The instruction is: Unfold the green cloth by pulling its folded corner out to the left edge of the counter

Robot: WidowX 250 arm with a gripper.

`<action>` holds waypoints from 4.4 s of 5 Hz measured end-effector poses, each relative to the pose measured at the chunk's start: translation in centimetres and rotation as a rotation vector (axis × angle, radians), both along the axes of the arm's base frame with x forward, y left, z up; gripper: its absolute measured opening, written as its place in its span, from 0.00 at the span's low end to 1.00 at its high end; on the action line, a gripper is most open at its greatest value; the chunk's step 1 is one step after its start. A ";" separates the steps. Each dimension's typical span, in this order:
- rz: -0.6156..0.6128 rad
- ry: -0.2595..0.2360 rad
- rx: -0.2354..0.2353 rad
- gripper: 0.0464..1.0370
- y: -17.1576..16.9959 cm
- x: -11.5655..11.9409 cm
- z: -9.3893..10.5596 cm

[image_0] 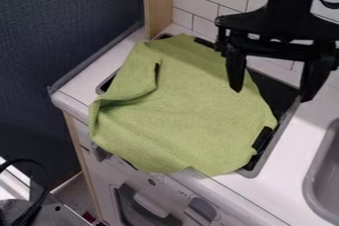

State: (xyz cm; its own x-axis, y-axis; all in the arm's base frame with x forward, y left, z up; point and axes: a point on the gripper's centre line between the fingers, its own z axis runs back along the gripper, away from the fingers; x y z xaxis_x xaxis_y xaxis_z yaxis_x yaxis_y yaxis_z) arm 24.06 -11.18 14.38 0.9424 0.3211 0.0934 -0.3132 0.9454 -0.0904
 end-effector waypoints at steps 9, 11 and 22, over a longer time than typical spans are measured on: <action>0.148 0.180 0.130 0.96 21.2 4.8 -13.2; 0.129 0.213 0.097 0.91 22.2 5.1 -15.8; 0.351 0.045 0.006 0.43 31.3 1.8 -14.2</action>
